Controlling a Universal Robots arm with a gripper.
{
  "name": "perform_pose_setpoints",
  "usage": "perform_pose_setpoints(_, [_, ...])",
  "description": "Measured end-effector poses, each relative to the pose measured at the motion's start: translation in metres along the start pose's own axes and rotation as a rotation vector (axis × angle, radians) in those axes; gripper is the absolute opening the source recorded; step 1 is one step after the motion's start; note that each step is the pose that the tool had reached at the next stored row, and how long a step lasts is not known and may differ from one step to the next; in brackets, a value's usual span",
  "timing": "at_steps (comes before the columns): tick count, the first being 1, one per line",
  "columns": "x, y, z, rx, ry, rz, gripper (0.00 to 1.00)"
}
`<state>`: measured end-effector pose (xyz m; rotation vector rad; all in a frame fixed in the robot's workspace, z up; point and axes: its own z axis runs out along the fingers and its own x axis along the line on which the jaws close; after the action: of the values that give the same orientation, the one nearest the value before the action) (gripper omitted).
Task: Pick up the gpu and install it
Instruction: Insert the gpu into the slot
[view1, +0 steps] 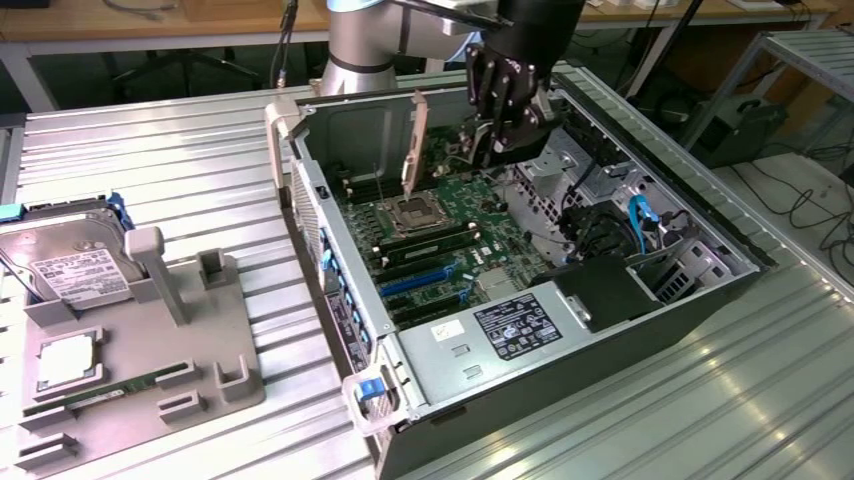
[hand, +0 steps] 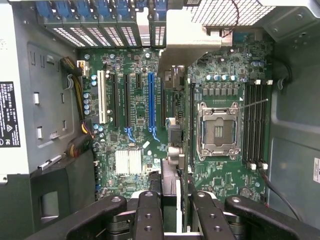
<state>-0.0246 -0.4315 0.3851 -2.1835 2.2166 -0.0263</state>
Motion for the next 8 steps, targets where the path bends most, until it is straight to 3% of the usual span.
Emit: perform_pose_setpoints(8, [0.0000, 0.0004, 0.0017, -0.0001, -0.0004, -0.002, 0.28])
